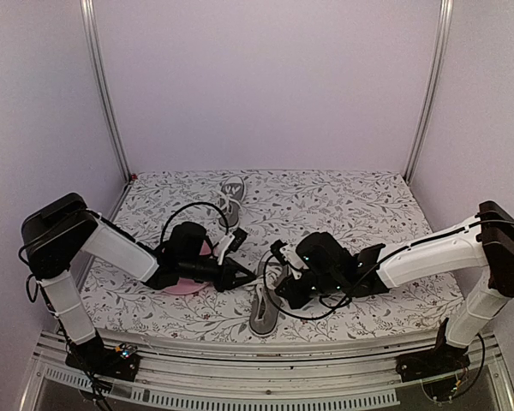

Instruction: Tie the shoes

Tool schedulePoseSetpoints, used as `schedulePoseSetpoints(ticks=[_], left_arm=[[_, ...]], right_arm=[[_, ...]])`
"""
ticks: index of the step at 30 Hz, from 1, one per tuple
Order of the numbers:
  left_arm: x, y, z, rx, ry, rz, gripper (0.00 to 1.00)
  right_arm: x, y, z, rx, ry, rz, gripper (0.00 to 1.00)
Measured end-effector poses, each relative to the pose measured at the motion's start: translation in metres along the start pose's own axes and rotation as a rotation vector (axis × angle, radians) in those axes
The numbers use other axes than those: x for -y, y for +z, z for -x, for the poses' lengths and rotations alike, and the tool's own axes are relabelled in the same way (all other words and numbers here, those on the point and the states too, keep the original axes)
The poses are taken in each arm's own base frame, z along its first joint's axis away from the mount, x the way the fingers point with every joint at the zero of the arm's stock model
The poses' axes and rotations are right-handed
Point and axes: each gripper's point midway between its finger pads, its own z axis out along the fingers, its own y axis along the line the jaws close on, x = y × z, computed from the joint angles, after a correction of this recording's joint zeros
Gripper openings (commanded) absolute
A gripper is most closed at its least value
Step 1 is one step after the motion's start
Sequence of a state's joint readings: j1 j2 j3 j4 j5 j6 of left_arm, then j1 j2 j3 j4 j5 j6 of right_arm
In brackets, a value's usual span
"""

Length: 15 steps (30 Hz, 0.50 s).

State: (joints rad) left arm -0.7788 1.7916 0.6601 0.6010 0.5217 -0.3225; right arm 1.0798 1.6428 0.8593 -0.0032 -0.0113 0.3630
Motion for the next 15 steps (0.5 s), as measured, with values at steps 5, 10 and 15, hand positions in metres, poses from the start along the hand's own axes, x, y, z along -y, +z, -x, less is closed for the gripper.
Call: schedulePoseSetpoints(ticks=[5, 10, 15], left_arm=[[0.010, -0.002, 0.001, 0.003, 0.009, -0.053, 0.36], [0.021, -0.003, 0.005, 0.014, 0.038, -0.109, 0.39], [0.026, -0.003, 0.004, 0.009, 0.050, -0.145, 0.41]], right_arm=[[0.000, 0.000, 0.000, 0.000, 0.001, 0.001, 0.02], [0.000, 0.000, 0.000, 0.000, 0.003, 0.002, 0.02], [0.000, 0.000, 0.000, 0.000, 0.004, 0.003, 0.02]])
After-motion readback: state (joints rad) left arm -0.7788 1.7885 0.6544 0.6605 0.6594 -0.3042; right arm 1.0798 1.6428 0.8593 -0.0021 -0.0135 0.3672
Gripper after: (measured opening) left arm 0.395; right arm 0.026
